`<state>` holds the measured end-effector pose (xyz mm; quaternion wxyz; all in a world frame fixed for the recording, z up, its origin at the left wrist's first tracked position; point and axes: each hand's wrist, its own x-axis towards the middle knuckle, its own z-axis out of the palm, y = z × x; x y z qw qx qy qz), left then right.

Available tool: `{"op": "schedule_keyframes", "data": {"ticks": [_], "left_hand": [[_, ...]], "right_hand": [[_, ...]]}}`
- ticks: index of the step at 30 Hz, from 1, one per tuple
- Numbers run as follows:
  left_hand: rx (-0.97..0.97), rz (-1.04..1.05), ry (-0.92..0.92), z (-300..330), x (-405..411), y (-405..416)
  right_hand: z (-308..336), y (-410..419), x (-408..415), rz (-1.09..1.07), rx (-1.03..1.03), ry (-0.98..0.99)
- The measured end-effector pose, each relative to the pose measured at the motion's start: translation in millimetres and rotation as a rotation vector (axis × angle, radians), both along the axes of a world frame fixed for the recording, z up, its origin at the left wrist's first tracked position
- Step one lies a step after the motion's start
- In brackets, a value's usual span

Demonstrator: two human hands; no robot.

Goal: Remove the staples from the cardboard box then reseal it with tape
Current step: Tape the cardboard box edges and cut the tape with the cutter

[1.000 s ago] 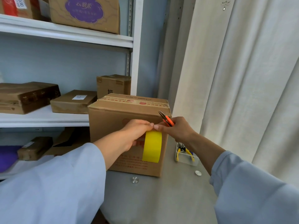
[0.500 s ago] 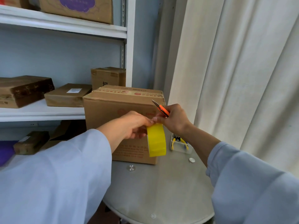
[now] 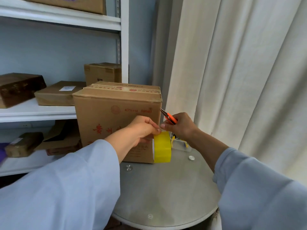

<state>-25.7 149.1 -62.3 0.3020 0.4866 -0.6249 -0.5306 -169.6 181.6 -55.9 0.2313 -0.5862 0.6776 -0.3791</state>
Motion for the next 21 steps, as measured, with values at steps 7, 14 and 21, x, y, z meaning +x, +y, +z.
{"op": "schedule_keyframes", "data": {"ticks": [7,14,21], "left_hand": [[-0.140,-0.066,-0.104,-13,-14,-4],[-0.311,-0.034,-0.223,-32,-42,-1],[-0.470,-0.019,-0.490,-37,-61,-5]], "right_hand": [[-7,6,-16,-0.059,0.098,-0.090],[-21,2,-41,-0.216,0.084,-0.095],[-30,12,-50,-0.120,0.184,-0.226]]}}
